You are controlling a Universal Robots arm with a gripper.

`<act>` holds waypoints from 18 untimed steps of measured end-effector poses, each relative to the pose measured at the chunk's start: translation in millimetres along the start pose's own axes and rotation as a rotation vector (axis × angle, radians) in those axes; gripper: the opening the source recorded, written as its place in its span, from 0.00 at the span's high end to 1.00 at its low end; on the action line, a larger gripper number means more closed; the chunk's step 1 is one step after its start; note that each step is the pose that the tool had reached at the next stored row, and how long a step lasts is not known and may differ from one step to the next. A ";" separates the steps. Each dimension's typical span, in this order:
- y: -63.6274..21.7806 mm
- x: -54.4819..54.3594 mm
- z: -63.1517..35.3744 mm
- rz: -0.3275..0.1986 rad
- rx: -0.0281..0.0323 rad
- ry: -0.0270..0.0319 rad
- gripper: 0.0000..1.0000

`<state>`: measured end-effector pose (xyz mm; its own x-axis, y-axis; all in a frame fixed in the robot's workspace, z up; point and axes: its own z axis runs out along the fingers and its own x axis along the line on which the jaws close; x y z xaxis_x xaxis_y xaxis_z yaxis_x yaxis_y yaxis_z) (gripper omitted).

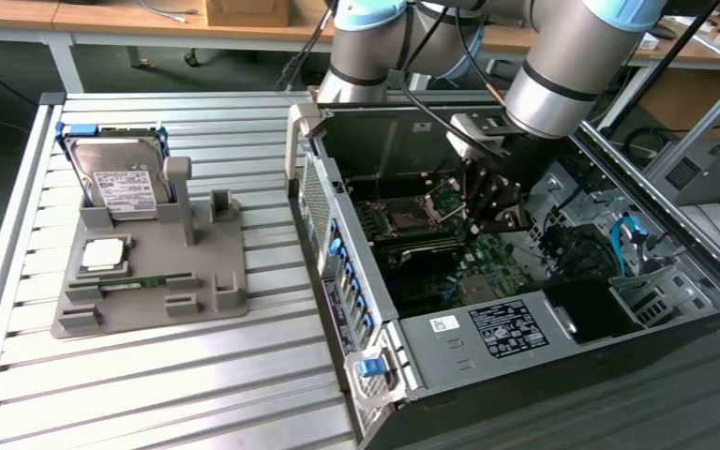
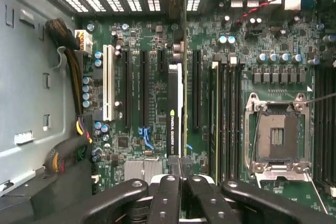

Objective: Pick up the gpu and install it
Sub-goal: 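Insert the gpu into the slot, then press down on the gpu until it lock into place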

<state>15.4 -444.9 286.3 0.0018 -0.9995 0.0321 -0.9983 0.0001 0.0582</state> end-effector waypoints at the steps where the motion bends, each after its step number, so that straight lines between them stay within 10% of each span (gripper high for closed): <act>1: 0.0 0.0 0.0 0.000 0.0000 0.0000 0.89; 8: 0.9 0.1 0.1 0.000 -0.0001 0.0001 0.89; 18: 50.2 -0.1 3.1 0.000 0.0026 0.0010 0.89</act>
<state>-34.9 -445.0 286.1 0.0018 -0.9995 0.0331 -0.9985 0.0001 0.0556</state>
